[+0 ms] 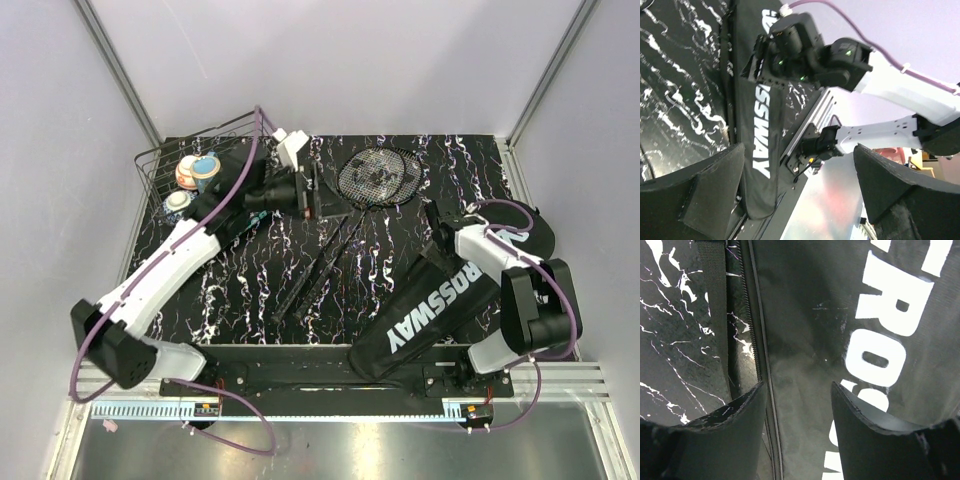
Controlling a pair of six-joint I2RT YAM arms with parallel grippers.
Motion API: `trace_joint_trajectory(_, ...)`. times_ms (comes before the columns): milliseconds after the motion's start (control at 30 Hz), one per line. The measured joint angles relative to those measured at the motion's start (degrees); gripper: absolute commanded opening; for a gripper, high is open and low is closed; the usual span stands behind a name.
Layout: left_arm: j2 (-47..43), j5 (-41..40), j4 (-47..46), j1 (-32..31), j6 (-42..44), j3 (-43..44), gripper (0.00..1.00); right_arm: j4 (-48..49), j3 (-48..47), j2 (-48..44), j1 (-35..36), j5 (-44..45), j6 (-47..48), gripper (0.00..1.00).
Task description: Pack up the badminton gear
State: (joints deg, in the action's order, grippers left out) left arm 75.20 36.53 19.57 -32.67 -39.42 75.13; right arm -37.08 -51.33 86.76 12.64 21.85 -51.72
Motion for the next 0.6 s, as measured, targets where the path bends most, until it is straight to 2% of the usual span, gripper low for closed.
trace_joint_trajectory(267, 11.9, 2.9, -2.1, -0.6, -1.2, 10.5, 0.92, 2.2, -2.8, 6.4, 0.0, 0.0, 1.3, 0.57)
trace_joint_trajectory(300, 13.0, 3.2, -1.9, -0.6, -0.9, 11.2, 0.91, 2.5, -3.3, 7.2, 0.0, 0.0, 1.4, 0.52)
trace_joint_trajectory(367, 14.7, 3.6, -1.2, -0.6, 0.0, 12.0, 0.91, 2.9, -4.0, 8.8, 0.0, 0.0, 1.6, 0.48)
trace_joint_trajectory(600, 16.0, 3.2, 3.2, -0.6, 5.6, 12.1, 0.90, 3.5, -4.7, 9.8, 0.0, 0.2, 2.2, 0.00)
